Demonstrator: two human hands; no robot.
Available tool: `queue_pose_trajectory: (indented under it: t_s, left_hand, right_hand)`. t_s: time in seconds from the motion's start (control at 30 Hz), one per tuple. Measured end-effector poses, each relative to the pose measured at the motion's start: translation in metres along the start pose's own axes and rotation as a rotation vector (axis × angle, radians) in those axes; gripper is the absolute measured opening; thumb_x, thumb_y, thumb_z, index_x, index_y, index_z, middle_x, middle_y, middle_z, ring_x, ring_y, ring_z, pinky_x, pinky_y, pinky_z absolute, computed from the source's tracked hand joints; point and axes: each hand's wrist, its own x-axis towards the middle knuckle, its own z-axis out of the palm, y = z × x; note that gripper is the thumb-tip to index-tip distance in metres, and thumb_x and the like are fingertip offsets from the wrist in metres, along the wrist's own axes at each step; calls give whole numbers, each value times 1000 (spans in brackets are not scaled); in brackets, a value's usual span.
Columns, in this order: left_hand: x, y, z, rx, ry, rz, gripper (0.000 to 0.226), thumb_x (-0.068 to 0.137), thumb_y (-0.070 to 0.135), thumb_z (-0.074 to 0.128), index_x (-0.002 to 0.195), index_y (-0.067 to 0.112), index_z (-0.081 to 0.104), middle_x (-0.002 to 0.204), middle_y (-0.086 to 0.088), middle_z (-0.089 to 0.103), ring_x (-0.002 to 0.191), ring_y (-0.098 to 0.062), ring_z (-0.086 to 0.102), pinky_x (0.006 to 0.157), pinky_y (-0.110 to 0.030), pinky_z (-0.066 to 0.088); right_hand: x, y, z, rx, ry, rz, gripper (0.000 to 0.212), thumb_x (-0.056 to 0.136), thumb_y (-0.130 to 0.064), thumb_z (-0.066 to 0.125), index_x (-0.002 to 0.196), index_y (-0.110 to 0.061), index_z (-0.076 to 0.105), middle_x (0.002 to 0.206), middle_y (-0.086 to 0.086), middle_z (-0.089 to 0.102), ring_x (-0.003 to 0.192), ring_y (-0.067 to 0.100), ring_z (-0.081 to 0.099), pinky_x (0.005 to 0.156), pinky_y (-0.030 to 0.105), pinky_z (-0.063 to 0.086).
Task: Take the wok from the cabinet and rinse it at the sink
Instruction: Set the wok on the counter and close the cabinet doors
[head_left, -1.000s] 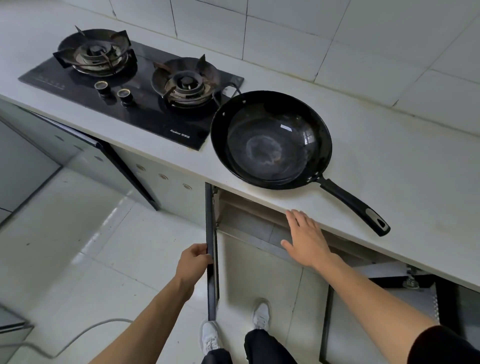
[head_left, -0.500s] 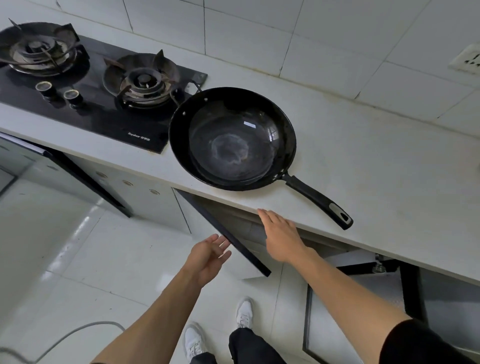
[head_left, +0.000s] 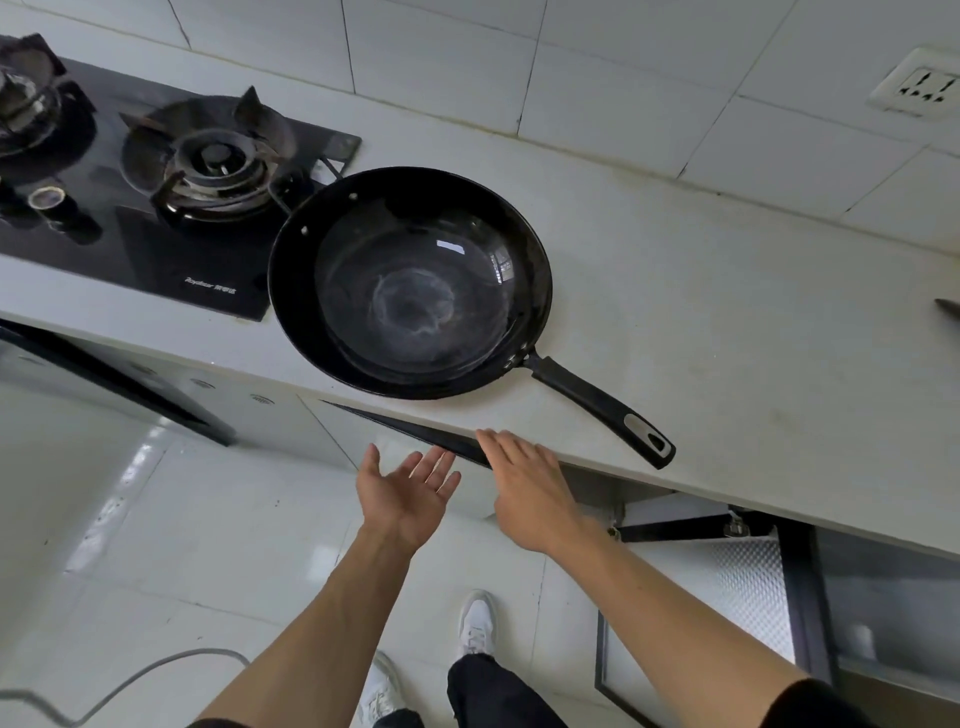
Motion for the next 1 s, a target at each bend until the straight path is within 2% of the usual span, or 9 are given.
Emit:
queue_pose_trajectory:
  t_s: [0.3,0.5,0.57,0.63,0.67,0.73,0.8,0.9,1.0]
  left_hand:
    - [3,-8,28,-57,-76,1,81,96,63,31,156,10,15,162,-15,22,148,-33,25,120,-49,24]
    - [-1,-7,23,295,-17,61,61,101,51,37,147,11,38,148,-10,46,136,-31,44,117,-50,30]
    - [-7,-8,19,575,12,74,42,100,39,48,129,9,56,133,-8,58,125,-28,54,112,-46,39]
    - [-18,-15,17,1057,20,158,25,94,28,57,110,10,64,119,-4,63,115,-23,59,104,-39,46]
    - [-22,-19,15,1335,-2,236,23,92,25,57,111,13,64,118,-2,63,114,-21,58,102,-37,47]
    - [-28,-31,11,1840,-91,433,39,95,20,54,133,16,57,137,-2,57,126,-21,53,109,-34,41]
    - [-31,-41,12,2184,-208,661,50,98,19,52,147,19,43,154,1,41,141,-20,38,116,-32,32]
    - [-32,-54,23,2470,-299,851,61,98,21,52,153,19,28,163,-1,22,150,-23,20,118,-36,26]
    - [-30,-65,34,2665,-310,868,69,97,23,52,155,19,14,166,-4,7,152,-25,7,121,-37,15]
  right_hand:
    - [-1,0,-1,56,-1,4,90,83,-12,66,153,-20,9,159,1,21,146,20,18,118,41,22]
    - [-5,-1,1,137,-3,15,86,88,-8,58,154,-21,5,162,-2,12,149,18,8,119,41,19]
    - [-9,2,1,220,-8,5,81,91,-7,52,155,-22,5,163,-4,8,149,14,3,119,40,19]
    - [-17,7,3,310,5,11,76,93,-8,49,154,-21,8,162,-5,10,149,12,5,119,39,22]
    - [-22,11,5,345,23,21,73,94,-9,49,154,-21,10,162,-5,12,148,12,8,118,39,24]
    - [-34,19,10,393,72,51,70,95,-10,51,153,-20,14,161,-5,16,147,12,14,117,39,27]
    - [-49,28,15,421,109,93,69,95,-11,53,153,-19,18,159,-4,19,146,14,18,117,33,28]
    - [-69,41,20,426,142,143,67,94,-11,55,152,-19,22,158,-3,23,145,13,21,114,25,23]
    - [-87,51,23,433,147,197,64,94,-12,55,150,-19,24,156,-2,26,143,15,25,114,27,25]
